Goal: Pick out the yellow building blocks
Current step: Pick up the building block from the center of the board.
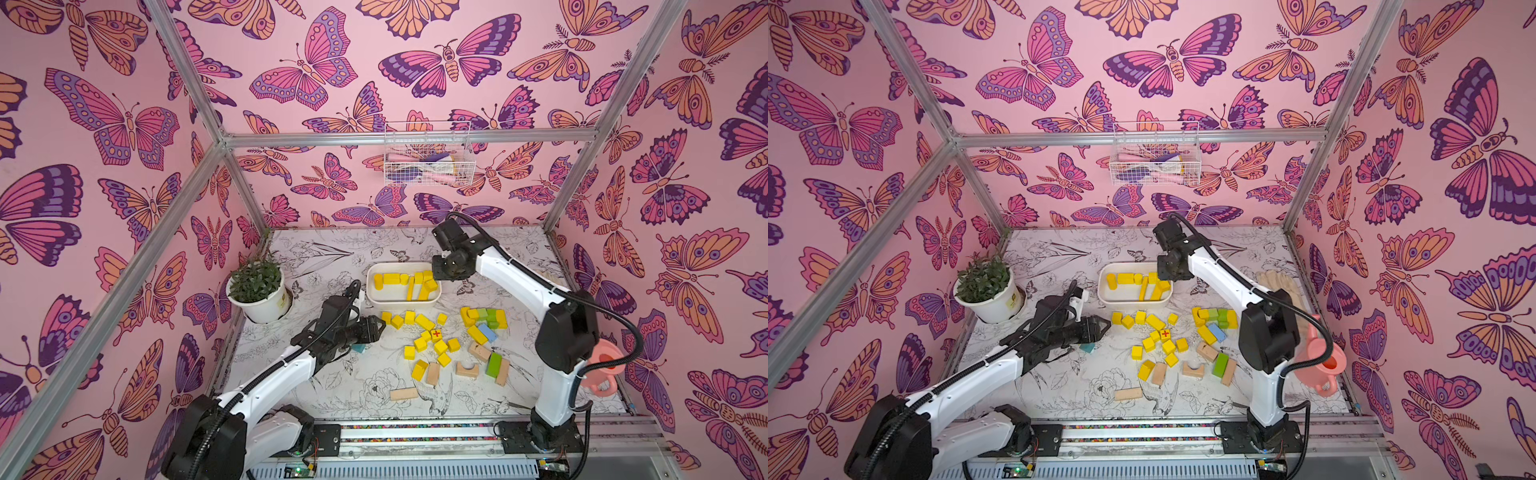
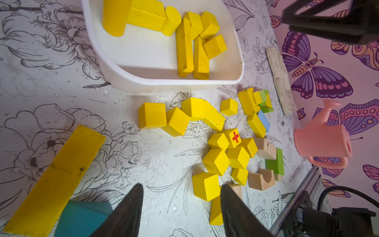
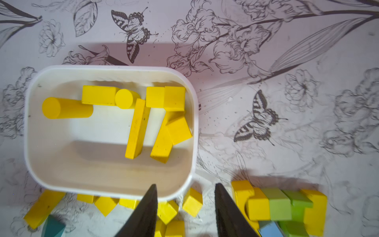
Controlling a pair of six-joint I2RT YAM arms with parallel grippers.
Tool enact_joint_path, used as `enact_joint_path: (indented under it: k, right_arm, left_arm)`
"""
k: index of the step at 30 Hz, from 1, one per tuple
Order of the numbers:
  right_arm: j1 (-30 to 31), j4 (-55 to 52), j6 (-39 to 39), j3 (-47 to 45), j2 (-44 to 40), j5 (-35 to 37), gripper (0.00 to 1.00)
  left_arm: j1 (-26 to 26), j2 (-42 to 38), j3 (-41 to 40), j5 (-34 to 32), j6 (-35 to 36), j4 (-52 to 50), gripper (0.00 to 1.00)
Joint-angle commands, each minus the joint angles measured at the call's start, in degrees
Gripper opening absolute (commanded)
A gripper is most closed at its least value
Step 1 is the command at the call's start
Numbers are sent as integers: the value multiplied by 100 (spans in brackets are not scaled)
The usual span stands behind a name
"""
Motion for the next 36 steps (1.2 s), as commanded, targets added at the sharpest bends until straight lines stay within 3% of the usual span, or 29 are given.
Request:
enact_joint_path:
  k: [1, 11, 17, 24, 30, 36]
  right_arm:
    - [-75, -12, -105, -685, -540, 128, 47]
    - [-347, 663, 318, -3550, -2424, 81, 46]
    - [-602, 1425, 628, -4865, -2777, 109, 46]
    - [-906, 1628, 810, -5125, -2839, -43, 46]
    - [-1540, 1780, 1042, -5453, -3089, -147, 46]
    - [-1769, 1867, 707, -5173, -3083, 29, 46]
  left_arm:
    - [57, -13, -74, 10, -32, -18, 61]
    - [68, -30, -74, -21, -54, -51, 61]
    - [68, -83, -101, -43, -61, -59, 61]
    - [68, -24, -76, -51, -75, -59, 61]
    - [68, 39, -51, -43, -76, -62, 61]
    - [68, 40, -41, -56, -66, -72, 61]
